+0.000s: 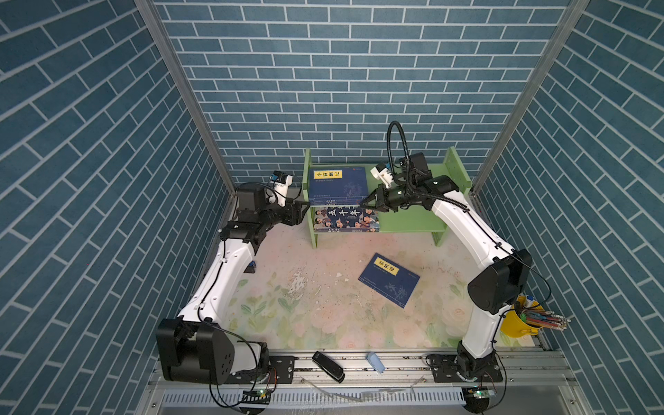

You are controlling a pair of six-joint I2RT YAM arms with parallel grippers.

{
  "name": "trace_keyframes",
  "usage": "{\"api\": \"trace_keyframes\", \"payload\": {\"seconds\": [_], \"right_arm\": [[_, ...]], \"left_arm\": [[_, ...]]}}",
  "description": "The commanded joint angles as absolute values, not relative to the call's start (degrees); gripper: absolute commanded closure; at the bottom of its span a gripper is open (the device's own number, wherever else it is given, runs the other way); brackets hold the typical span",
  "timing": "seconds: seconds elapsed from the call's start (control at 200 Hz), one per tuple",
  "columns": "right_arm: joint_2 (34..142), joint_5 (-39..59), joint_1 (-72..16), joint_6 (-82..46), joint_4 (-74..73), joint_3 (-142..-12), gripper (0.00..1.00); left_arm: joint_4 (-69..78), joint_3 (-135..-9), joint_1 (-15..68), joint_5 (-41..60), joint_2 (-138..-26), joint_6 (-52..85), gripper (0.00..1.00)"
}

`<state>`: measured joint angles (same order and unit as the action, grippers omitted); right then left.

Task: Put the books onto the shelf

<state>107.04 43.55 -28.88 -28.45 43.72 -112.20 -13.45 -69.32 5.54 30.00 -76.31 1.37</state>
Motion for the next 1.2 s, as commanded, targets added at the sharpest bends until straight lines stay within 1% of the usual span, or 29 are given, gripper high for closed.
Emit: {"api": "trace_keyframes", "payload": {"seconds": [0.0,0.165,0.28,0.595,0.695,0.76,0.845,0.975,1.085,1.195], "right_arm": [[103.6,44.1,-29.1,-26.4,43.5,-112.1,0.91],[100.2,40.2,-29.1,-26.9,42.3,-110.3,0.88],[98.2,39.4,-28.8,-27.5,40.1,-108.8,0.87],[98.7,33.9,-26.4,-29.2,38.0,-108.9,0.84],[96.1,29.0,-26.3,-27.2,38.2,-106.3,0.79],[92.1,26.0,-26.3,-26.3,36.6,-101.4,0.76],[84.8,21.4,-26.2,-26.5,33.1,-90.8,0.72],[72.4,16.9,-26.3,-29.5,28.6,-74.0,0.67],[62.8,13.1,-26.4,-34.5,25.5,-60.1,0.65],[54.4,9.3,-26.3,-39.0,22.7,-48.5,0.64]], "left_arm": [[-13.7,-71.7,5.8,29.9,-76.3,0.0,0.31],[-14.2,-72.2,5.8,30.1,-76.3,-0.2,0.31],[-15.6,-72.1,5.8,30.8,-75.9,-0.9,0.34],[-18.1,-70.2,5.8,31.0,-70.9,-2.3,0.32],[-20.9,-70.7,5.8,32.3,-69.9,-0.6,0.32],[-22.3,-69.8,5.8,34.4,-69.5,1.6,0.31],[-23.1,-67.6,5.8,39.1,-68.4,4.3,0.29],[-23.1,-64.1,5.8,48.3,-67.1,7.0,0.21],[-21.2,-60.7,5.9,56.2,-66.5,11.2,0.14],[-18.0,-57.1,6.3,62.2,-65.6,13.9,0.09]]}}
